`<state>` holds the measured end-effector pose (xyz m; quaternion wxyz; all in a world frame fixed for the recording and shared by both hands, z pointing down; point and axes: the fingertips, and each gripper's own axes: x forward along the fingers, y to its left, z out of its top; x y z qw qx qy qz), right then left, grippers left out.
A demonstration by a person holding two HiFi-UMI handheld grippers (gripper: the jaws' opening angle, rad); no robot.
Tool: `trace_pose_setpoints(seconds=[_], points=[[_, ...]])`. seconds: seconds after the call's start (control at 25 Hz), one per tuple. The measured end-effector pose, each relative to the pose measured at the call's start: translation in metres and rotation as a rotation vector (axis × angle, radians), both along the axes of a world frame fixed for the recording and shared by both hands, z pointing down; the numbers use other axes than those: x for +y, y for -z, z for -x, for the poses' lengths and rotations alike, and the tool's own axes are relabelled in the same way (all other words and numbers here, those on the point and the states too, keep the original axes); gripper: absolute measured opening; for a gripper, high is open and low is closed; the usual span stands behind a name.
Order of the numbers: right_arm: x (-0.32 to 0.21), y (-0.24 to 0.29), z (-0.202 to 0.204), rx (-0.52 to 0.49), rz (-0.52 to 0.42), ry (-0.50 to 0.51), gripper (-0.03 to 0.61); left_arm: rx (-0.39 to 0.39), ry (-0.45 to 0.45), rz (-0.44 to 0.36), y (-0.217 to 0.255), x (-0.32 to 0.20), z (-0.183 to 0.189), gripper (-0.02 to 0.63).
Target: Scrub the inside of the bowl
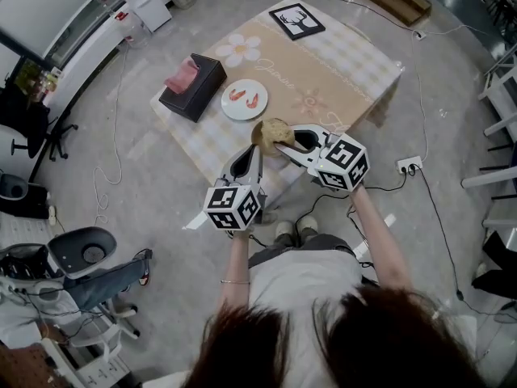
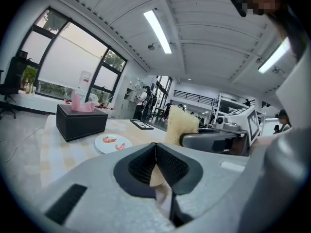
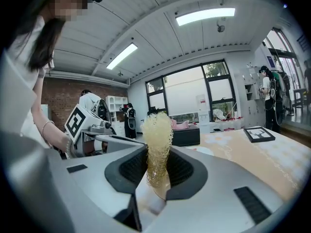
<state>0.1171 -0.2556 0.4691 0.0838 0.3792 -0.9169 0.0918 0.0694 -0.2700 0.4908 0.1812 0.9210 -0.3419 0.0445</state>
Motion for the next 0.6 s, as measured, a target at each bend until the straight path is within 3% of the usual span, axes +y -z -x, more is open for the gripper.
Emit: trace_pose_setpoints(seconds=[0.6], points=[[-0.006,0.002,0.002,-0.053,-0.008,0.002,0.095,0.013,0.014,-0.031,0.005,-0.007,0.004,0.012]])
